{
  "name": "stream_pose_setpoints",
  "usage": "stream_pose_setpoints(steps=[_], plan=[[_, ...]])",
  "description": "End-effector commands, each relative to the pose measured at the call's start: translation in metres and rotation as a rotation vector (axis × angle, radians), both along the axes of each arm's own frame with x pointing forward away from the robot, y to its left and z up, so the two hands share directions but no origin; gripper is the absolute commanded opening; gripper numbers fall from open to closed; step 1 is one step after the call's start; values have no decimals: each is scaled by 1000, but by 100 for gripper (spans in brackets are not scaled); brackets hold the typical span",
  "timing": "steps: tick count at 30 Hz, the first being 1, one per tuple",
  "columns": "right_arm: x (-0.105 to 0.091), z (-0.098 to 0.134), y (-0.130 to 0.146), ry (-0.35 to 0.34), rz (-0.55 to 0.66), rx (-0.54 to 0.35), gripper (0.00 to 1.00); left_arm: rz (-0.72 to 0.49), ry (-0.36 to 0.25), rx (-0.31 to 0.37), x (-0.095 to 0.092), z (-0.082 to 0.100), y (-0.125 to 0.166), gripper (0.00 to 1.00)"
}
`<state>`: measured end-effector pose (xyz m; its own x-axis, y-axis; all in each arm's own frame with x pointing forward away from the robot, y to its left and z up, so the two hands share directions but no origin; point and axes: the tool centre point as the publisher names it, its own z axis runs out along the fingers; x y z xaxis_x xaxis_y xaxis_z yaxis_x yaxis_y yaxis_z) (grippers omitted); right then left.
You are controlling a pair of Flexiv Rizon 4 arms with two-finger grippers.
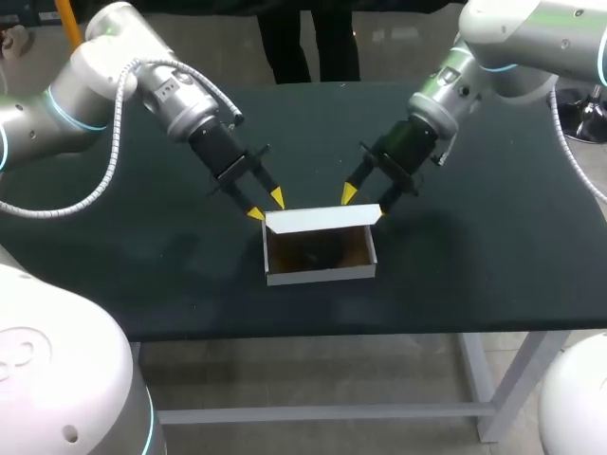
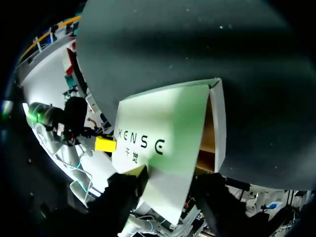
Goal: Assemble the packaging by folding the flat box into shape, placing the metal phone stand inside, and closing the box properly
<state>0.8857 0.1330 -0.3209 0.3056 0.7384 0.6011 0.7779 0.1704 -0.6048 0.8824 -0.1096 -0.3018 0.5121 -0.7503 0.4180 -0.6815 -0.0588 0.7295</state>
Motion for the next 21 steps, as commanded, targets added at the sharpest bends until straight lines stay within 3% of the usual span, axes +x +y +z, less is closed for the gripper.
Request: stream_pose_setpoints(steps=[1, 21], plan=[[3, 0, 8, 8, 9, 3, 56, 17, -8, -17, -5, -3, -7, 42], [3, -2, 8, 10, 9, 6, 55, 93, -43, -100, -7, -3, -4, 32]])
